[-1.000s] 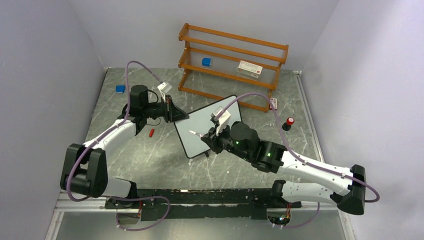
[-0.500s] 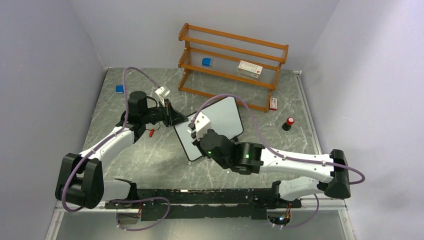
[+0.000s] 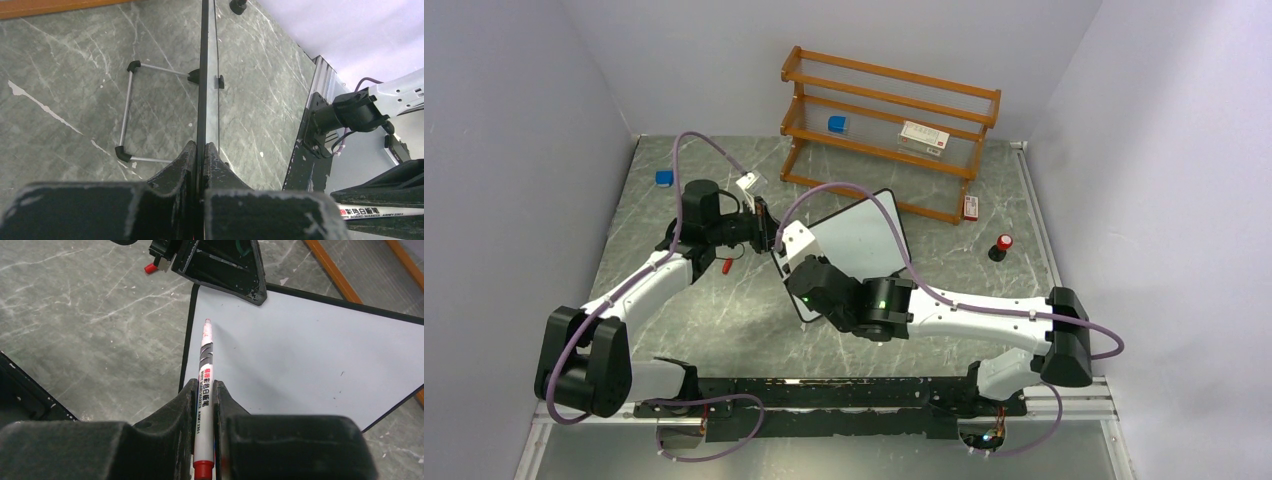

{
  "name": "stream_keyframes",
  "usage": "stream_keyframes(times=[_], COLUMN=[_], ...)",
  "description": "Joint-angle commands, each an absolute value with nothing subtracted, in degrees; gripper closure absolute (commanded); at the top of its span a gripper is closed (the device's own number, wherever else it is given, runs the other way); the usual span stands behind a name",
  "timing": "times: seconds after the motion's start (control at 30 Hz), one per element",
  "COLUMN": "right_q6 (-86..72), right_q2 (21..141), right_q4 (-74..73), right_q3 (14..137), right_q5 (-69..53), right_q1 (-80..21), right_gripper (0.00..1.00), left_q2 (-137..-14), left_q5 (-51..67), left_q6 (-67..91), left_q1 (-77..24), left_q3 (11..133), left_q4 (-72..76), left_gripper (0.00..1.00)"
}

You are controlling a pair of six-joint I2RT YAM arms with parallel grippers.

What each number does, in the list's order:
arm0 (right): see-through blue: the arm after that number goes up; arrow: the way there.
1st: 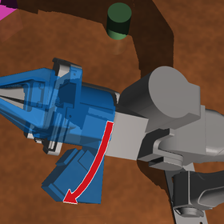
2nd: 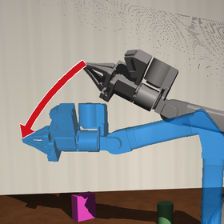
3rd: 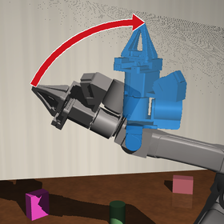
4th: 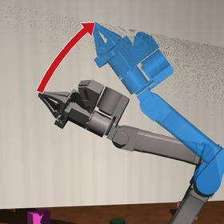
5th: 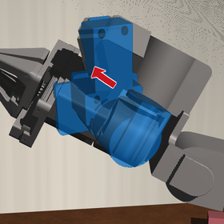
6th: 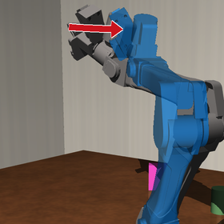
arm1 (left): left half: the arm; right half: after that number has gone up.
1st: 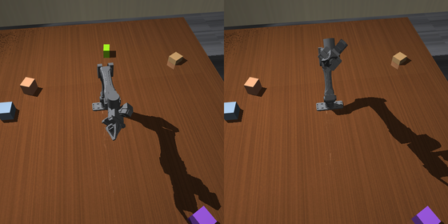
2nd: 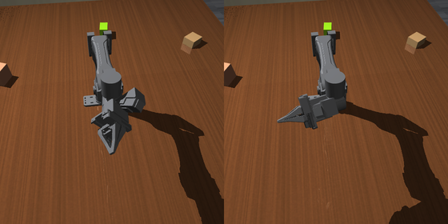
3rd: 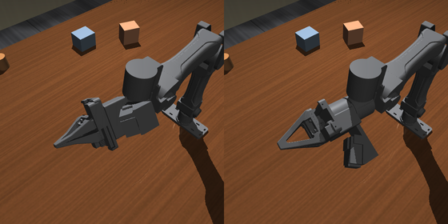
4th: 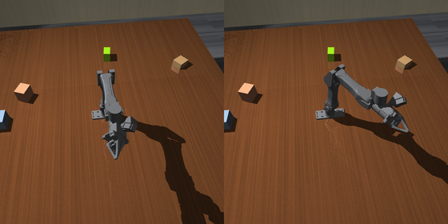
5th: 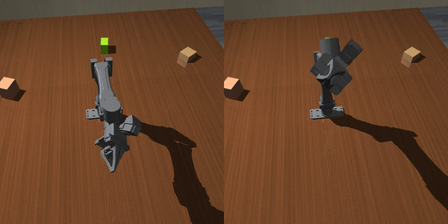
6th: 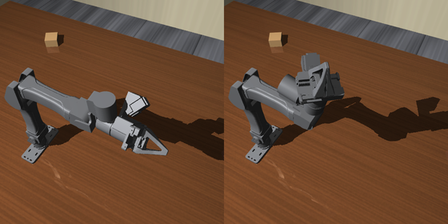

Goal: Write a sentence on the whiteboard

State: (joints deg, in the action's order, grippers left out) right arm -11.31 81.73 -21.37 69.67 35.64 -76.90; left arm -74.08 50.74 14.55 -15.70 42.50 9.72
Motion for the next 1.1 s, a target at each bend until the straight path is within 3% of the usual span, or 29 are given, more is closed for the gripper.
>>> stream_keyframes(times=[0.0,1.07], right_q6=[-12.45,-12.49], right_q2=[82.60,89.15], right_q4=[-21.05,-20.32], right_q3=[72.25,76.72], right_q5=[37.77,41.88], right_q1=[-77.12,-77.17], right_gripper=[1.00,1.00], left_q2=[-74.13,-74.05], left_q5=[48.53,49.31], left_q6=[11.74,12.82], left_q1=[-15.95,-16.00], left_q3=[43.51,43.15], left_q4=[6.22,7.18], left_gripper=[0.95,0.95])
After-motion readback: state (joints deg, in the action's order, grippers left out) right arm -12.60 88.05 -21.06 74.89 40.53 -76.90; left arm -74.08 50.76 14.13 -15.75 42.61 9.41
